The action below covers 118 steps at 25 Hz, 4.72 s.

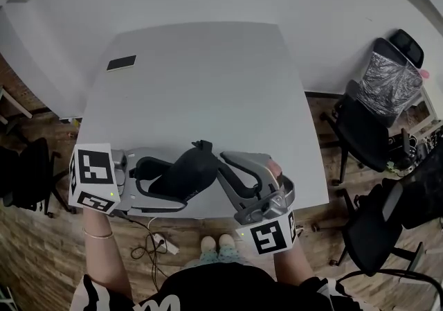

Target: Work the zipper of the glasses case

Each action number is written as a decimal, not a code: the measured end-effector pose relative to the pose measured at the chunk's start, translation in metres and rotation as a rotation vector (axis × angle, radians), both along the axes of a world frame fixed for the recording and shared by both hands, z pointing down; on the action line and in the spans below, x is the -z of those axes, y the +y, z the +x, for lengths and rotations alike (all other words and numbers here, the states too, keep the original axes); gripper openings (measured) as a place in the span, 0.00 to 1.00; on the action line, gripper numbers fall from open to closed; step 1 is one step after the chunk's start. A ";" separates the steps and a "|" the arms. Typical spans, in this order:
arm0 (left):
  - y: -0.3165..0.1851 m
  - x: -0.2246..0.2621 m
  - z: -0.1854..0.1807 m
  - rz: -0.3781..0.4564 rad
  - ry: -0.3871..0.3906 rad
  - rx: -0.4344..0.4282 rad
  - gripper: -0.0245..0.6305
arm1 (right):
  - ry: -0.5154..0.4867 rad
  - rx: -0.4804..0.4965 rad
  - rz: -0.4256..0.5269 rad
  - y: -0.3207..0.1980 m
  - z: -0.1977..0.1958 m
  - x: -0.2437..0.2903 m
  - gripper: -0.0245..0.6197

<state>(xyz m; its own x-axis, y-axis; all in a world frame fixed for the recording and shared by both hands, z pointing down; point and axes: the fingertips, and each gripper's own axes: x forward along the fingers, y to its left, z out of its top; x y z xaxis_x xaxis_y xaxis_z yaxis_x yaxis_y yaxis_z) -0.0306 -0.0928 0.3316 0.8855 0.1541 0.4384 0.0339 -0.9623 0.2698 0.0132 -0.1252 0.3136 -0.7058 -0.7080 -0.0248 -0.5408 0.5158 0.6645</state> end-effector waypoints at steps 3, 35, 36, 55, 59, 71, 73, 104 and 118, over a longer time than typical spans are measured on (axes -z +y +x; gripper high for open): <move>0.007 0.004 -0.007 -0.003 0.011 -0.023 0.45 | 0.060 0.008 0.038 0.005 -0.008 0.005 0.12; 0.010 0.011 -0.016 0.003 0.038 -0.027 0.44 | 0.307 0.052 0.089 0.013 -0.016 0.018 0.15; 0.010 0.010 -0.016 0.000 0.037 -0.028 0.44 | 0.304 0.057 0.085 0.013 -0.016 0.018 0.15; 0.031 -0.004 -0.035 0.058 -0.117 -0.013 0.44 | 0.394 0.046 0.121 0.038 -0.036 0.016 0.05; 0.030 -0.021 -0.023 0.106 -0.151 -0.017 0.45 | 0.342 0.075 0.130 0.041 -0.040 0.027 0.05; 0.035 -0.003 -0.004 -0.005 0.162 -0.021 0.61 | 0.193 0.163 0.147 0.051 -0.043 0.041 0.05; 0.035 -0.006 -0.003 0.001 0.135 -0.051 0.54 | 0.184 0.189 0.163 0.054 -0.047 0.044 0.05; 0.045 0.005 0.018 -0.138 0.324 -0.095 0.44 | 0.300 0.164 0.278 0.049 -0.048 0.035 0.05; 0.039 -0.006 0.018 -0.194 0.261 -0.033 0.44 | 0.481 0.197 0.176 0.045 -0.043 0.022 0.05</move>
